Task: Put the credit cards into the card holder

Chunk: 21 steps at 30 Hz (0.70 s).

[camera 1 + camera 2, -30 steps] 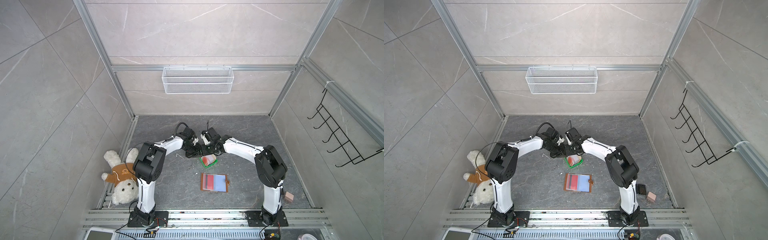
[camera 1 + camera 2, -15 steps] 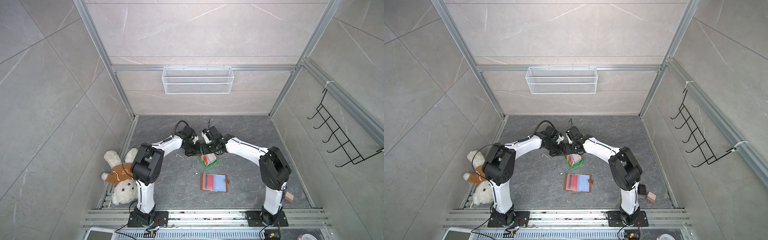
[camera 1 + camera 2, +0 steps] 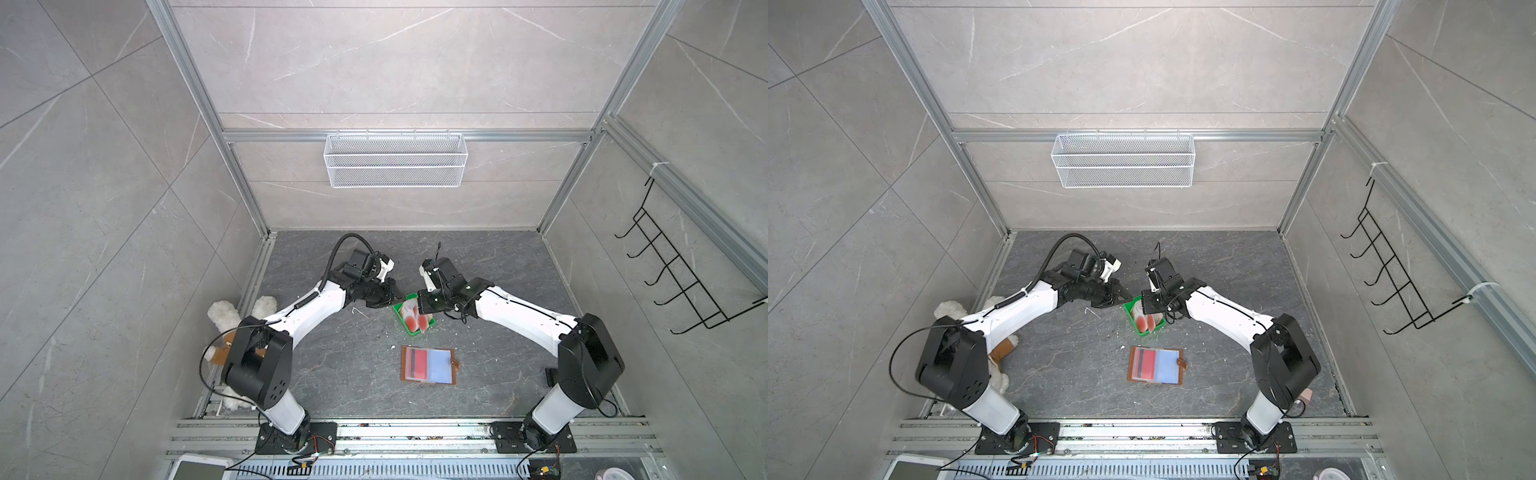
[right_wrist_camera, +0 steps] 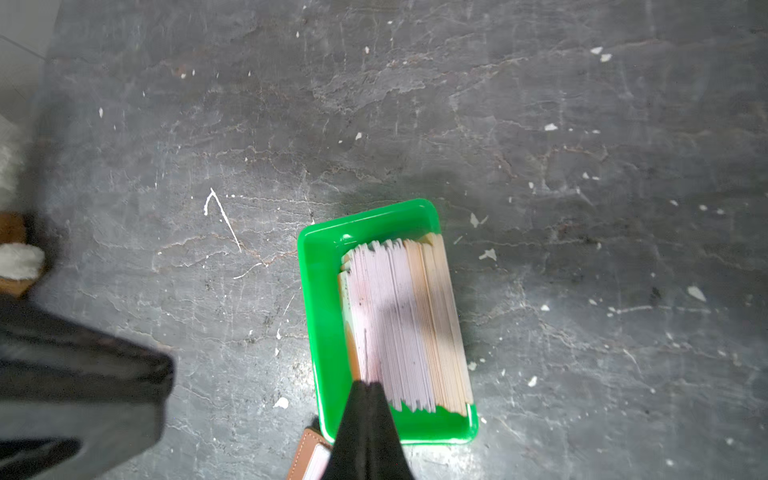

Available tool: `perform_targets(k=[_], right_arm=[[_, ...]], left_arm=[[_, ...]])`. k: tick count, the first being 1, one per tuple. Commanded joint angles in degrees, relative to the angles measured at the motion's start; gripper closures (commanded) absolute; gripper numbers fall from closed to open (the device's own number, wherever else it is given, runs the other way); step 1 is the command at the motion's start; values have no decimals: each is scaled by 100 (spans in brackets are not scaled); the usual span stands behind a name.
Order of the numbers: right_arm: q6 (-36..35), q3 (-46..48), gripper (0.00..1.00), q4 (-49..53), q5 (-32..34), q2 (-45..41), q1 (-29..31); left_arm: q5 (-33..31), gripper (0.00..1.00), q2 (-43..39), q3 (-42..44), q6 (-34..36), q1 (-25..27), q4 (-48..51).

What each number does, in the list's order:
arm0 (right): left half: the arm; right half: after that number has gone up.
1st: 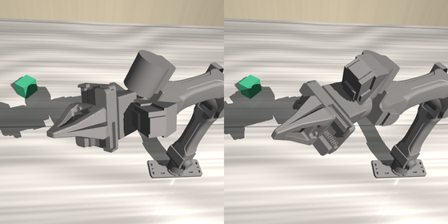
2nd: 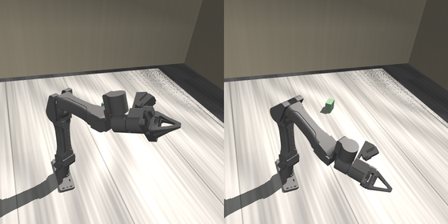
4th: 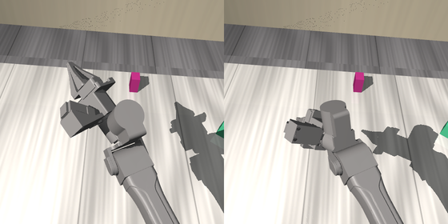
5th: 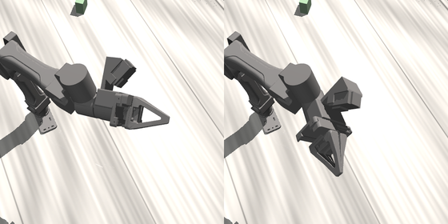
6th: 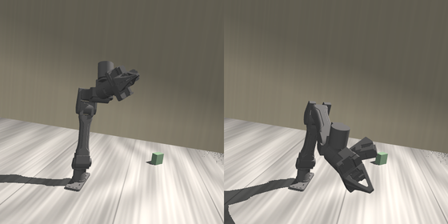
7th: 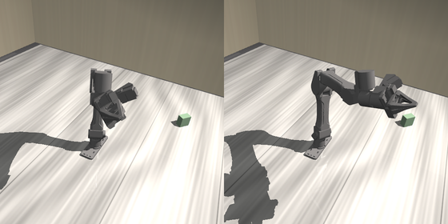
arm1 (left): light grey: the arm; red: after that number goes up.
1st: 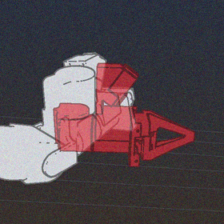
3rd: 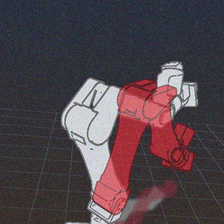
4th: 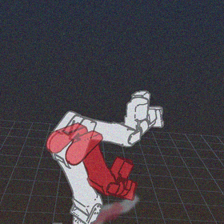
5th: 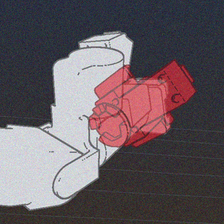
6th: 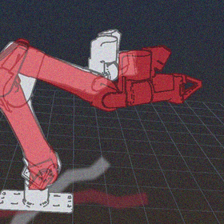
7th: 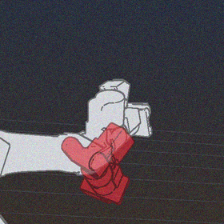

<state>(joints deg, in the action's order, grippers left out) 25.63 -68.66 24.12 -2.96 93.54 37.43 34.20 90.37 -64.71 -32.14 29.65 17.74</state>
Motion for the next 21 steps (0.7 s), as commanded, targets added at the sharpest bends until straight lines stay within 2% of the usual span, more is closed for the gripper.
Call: perform_targets(k=[1,5,10,17,21], right_arm=[[469,298,100,-187,34,-538,-111],[819,709,100,-291,-154,-1116,-247],[1418,1247,100,-550,-503,-1882,-342],[1876,1713,100,-565,-771,-2937,-354],[2114,1994,100,-536,-933,-3497,-364]], left_arm=[[395,83,-513,693,-586,40,-1037],[681,77,-920,1459,-1027,169,-1929],[772,76,-1141,2059,-1457,573,-2931],[1374,70,-1061,2779,-2625,761,-5125],[1664,67,-1004,2940,-3122,770,-5953]])
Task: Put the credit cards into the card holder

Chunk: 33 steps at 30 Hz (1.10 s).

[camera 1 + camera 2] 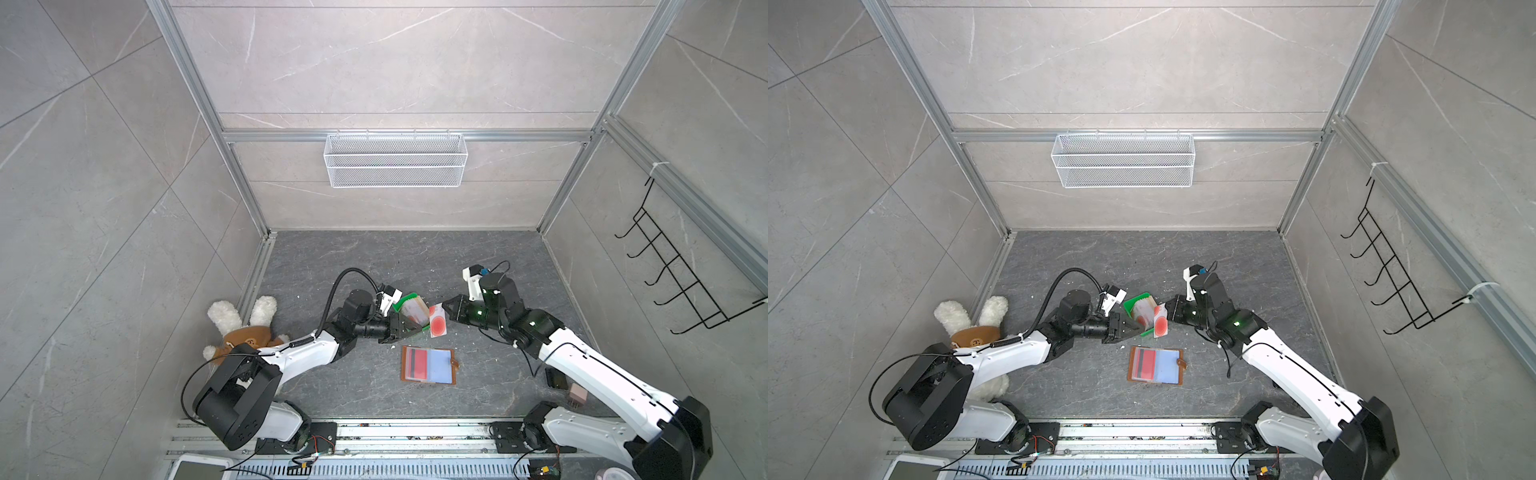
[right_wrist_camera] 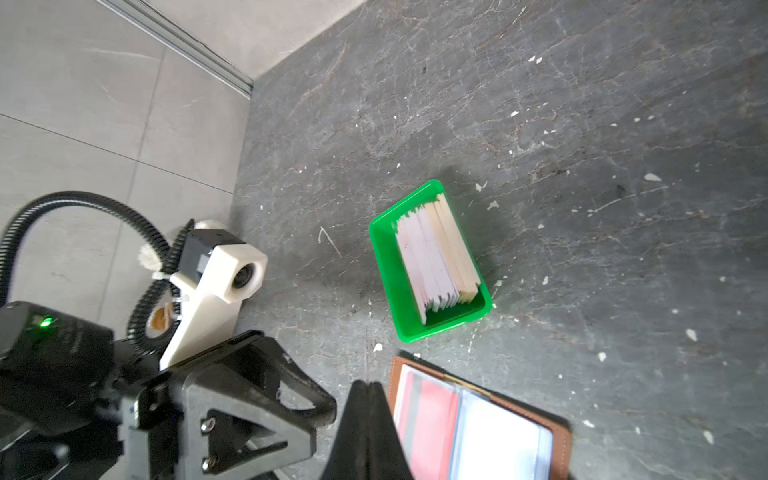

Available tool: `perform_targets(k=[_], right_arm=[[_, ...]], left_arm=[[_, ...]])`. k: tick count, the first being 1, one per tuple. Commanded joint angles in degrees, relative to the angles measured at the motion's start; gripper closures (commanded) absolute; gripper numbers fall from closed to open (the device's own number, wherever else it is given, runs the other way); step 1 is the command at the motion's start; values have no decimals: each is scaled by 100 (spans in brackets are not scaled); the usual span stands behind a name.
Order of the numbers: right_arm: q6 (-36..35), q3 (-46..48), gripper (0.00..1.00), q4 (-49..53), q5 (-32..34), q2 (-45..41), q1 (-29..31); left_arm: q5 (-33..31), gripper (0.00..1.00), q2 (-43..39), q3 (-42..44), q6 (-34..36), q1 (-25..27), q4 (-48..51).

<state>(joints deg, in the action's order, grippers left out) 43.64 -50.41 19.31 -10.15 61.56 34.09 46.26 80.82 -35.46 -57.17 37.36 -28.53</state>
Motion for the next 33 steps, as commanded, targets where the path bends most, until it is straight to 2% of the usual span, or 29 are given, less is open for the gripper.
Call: perform_targets(k=[1,7,16,21,29,33], right_arm=[[357,211,100,-27,-254,-421,-24],[621,471,100,-6,-525,-1014,-61],[957,672,100,-292,-765,-1348,-98],[997,690,100,-392,-795,-1331,-105],[1241,931,100,-566,-430,-1433,-111],[1346,1023,100,-578,-178,-1537,-111]], left_arm=[[507,67,-40,38,-715,-1,-1482],[770,65,-10,-29,-982,92,-1871],[729,66,274,-48,-1324,411,-2500],[679,67,587,-43,-1856,538,-3391],[595,75,1094,34,-2543,605,-4673],[564,77,1207,54,-2661,622,-4925]])
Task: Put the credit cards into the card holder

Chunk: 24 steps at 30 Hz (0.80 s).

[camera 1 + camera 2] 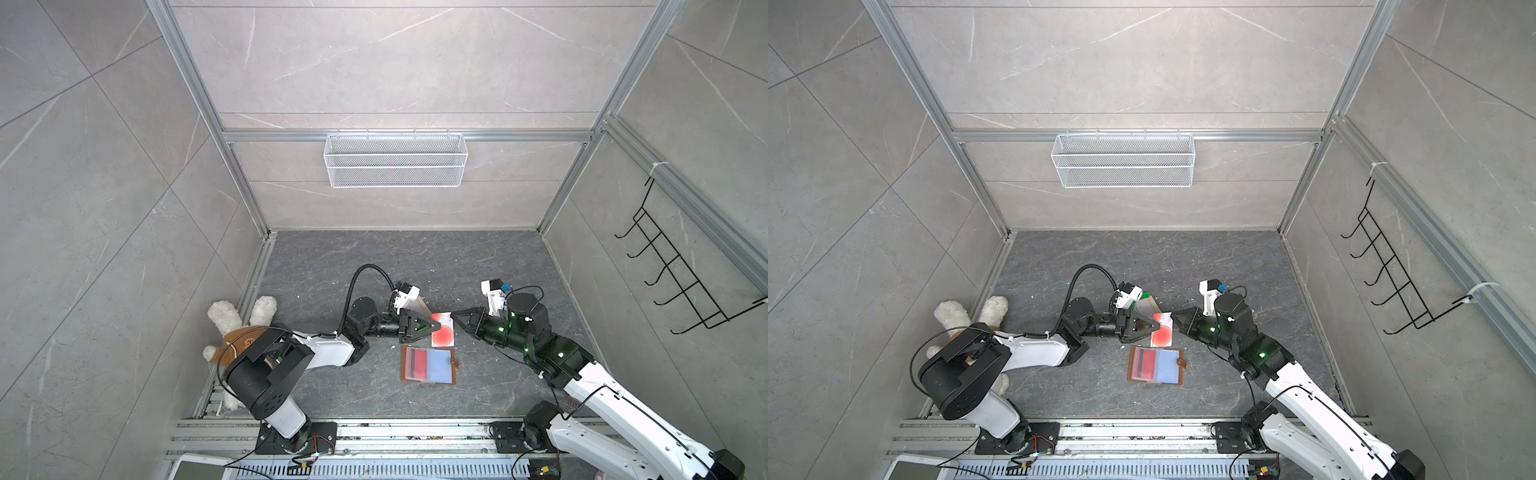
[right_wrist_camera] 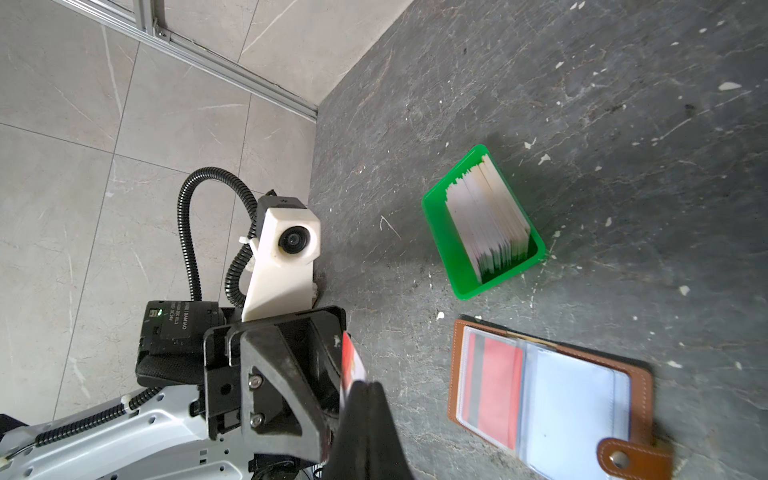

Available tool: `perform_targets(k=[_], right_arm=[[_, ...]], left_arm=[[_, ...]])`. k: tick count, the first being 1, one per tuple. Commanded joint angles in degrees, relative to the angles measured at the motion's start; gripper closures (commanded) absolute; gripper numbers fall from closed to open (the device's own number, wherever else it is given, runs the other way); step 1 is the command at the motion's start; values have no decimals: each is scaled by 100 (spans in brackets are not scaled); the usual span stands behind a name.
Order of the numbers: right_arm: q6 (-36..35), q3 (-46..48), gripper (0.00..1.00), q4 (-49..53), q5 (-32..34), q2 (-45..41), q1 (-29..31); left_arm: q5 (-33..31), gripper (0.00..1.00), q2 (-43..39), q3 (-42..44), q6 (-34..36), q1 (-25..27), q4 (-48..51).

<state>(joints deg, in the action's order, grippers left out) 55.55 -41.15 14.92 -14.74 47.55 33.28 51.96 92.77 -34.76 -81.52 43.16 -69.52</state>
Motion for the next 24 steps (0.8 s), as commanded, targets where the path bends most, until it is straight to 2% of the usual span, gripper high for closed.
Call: perform_targets(k=[1,9,22,24], right_arm=[[175,113,100,-128,336,-149,-35],[297,186,100,-157,535,-205,-35],[269,251,100,-265,532,-171,-31],[188,258,96,-171,583,-185,-24]], left_arm=[[-7,77,29,-4,-228,44,-843],[-18,79,135,10,-272,52,-962],[-90,95,359,-13,-299,64,-1047],[-120,96,386,2,-254,60,-1022]])
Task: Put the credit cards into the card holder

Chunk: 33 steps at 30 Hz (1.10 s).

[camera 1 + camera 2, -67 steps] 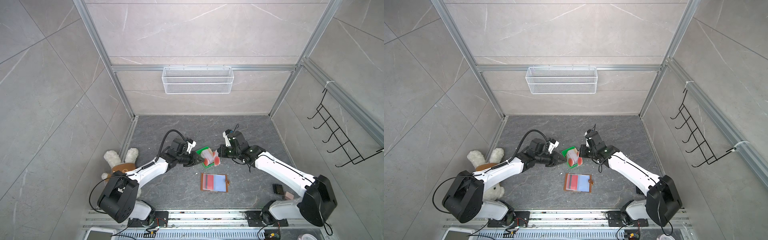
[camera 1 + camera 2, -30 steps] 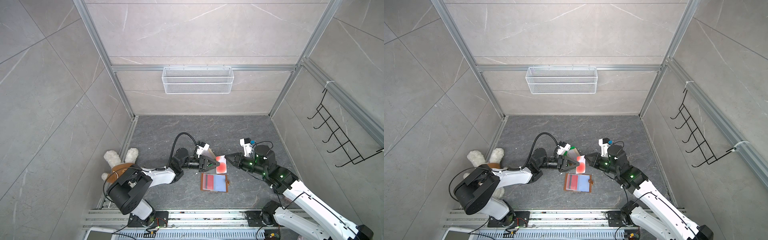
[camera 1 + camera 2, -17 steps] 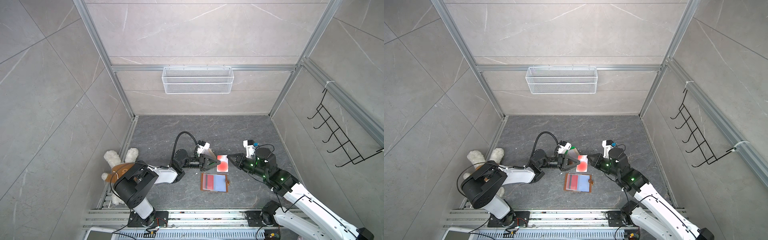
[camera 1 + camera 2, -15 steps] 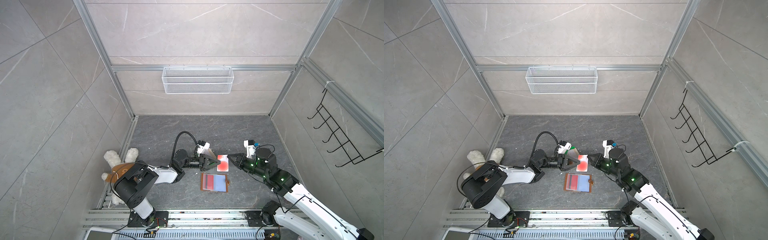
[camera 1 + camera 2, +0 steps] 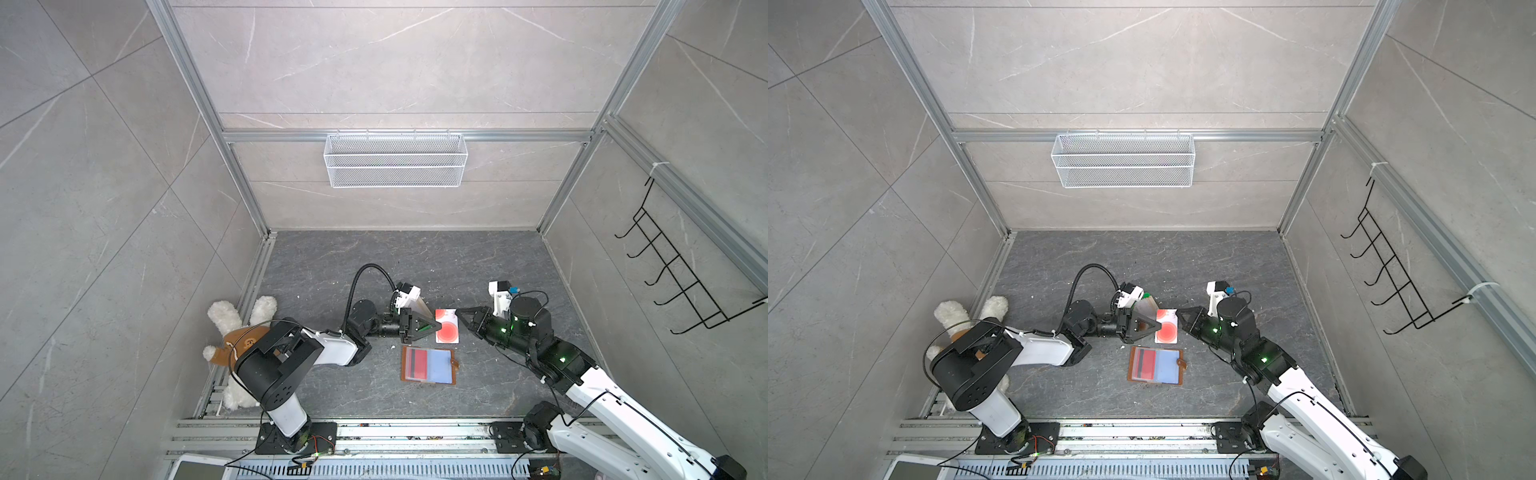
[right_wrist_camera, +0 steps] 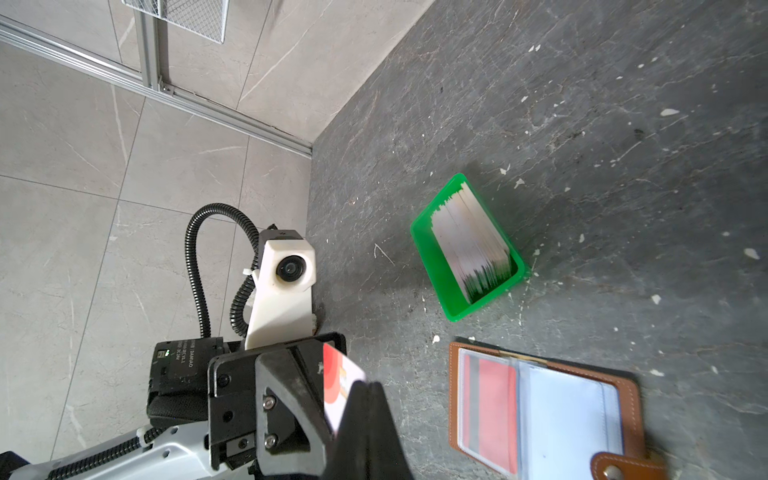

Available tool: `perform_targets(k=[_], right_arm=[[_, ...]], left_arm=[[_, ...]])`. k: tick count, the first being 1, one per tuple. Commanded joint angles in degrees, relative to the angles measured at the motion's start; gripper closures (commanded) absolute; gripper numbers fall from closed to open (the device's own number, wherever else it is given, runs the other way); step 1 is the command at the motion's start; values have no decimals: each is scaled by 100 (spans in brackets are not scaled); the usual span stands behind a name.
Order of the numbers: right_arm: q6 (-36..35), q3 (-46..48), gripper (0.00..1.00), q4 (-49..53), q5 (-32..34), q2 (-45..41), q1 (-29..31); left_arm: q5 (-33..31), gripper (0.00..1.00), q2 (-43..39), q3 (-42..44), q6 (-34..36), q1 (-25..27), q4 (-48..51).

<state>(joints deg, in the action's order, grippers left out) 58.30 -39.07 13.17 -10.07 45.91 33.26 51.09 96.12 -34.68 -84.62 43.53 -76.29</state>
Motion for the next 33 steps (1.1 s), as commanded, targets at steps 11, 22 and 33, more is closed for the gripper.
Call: perform_targets(k=[11,22,33], right_arm=[[-205,477,77,193,278,-272,30],[-249,982,77,1028,1181,-252,1008],[-65,1051,84,1191,1686,1009,1854]], left_arm=[[-40,98,-54,219,635,-201,591],[9,98,-568,500,1804,-306,2503],[-187,98,-1163,445,2958,-315,4433]])
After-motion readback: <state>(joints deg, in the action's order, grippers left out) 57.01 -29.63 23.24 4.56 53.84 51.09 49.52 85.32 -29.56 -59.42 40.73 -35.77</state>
